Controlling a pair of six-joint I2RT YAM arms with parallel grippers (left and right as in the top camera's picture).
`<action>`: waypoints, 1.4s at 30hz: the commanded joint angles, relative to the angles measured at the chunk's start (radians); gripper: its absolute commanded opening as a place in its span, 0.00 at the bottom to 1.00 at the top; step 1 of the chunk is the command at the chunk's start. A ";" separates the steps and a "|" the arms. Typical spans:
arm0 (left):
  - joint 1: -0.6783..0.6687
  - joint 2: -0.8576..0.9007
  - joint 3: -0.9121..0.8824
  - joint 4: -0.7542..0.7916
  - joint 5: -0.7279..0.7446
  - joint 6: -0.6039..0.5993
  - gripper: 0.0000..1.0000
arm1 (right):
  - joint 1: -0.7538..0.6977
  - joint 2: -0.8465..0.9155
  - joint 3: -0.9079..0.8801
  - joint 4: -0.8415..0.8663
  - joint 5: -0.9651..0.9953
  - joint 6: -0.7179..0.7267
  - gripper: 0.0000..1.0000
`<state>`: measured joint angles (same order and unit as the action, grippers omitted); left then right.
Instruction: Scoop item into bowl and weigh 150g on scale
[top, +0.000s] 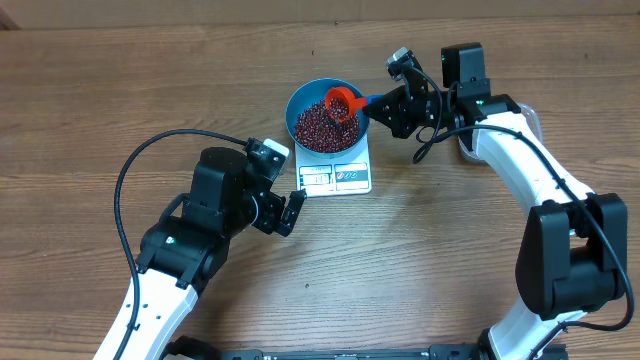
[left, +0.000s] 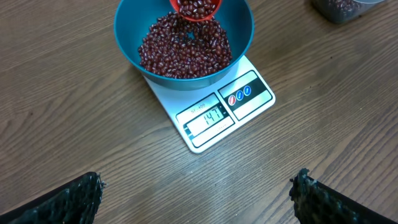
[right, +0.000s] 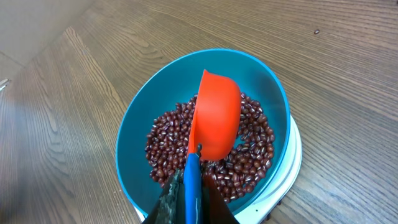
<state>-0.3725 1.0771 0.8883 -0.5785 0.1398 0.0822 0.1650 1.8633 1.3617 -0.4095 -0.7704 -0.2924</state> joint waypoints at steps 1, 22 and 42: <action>0.004 -0.017 -0.003 0.002 0.014 0.019 1.00 | -0.001 -0.025 0.021 -0.040 -0.016 0.000 0.04; 0.004 -0.017 -0.003 0.002 0.014 0.019 1.00 | -0.014 -0.025 0.021 -0.026 -0.009 -0.026 0.04; 0.004 -0.017 -0.003 0.002 0.014 0.019 0.99 | -0.014 -0.025 0.021 -0.026 -0.009 -0.026 0.04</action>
<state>-0.3725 1.0771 0.8883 -0.5785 0.1398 0.0822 0.1566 1.8633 1.3617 -0.4389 -0.7605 -0.3141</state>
